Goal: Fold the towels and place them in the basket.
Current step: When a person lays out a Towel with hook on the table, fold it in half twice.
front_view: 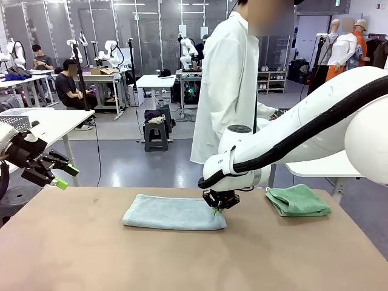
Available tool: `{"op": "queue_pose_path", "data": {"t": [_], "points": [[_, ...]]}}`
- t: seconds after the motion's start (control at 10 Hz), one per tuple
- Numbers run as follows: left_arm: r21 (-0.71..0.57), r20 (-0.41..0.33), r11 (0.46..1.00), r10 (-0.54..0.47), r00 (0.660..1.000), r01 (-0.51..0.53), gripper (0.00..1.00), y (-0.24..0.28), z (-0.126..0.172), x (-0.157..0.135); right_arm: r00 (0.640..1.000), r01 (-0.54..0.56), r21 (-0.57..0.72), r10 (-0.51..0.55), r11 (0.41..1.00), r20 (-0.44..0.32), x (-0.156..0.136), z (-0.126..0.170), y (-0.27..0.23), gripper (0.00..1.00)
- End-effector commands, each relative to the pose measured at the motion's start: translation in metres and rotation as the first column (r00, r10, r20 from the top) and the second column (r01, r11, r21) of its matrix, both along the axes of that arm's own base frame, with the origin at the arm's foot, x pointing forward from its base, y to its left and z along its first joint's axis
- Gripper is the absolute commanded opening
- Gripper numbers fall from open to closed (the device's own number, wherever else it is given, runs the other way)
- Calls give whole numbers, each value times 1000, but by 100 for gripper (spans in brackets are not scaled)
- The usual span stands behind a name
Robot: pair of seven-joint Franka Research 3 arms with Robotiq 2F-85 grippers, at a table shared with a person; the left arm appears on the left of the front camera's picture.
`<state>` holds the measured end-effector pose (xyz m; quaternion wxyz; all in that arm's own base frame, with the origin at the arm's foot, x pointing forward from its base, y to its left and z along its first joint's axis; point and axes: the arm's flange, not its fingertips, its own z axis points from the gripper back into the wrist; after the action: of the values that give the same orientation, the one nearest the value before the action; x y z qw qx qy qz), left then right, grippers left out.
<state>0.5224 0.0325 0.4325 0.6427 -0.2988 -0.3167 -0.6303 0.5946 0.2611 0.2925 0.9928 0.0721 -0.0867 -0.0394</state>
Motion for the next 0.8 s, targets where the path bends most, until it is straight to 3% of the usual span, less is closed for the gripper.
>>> {"op": "queue_pose_path", "data": {"t": [0.0,0.4,0.7], "points": [[1,4,1000,2,1000,-2,81,-1,2,-3,1000,22,-40,-21,999,11,3,-5,3,0],[1,4,1000,2,1000,-2,81,-1,2,-3,993,-81,-54,85,995,84,8,7,-51,0],[1,4,1000,2,1000,-2,81,-1,2,-3,995,-73,-55,77,996,67,13,7,-84,0]]}}
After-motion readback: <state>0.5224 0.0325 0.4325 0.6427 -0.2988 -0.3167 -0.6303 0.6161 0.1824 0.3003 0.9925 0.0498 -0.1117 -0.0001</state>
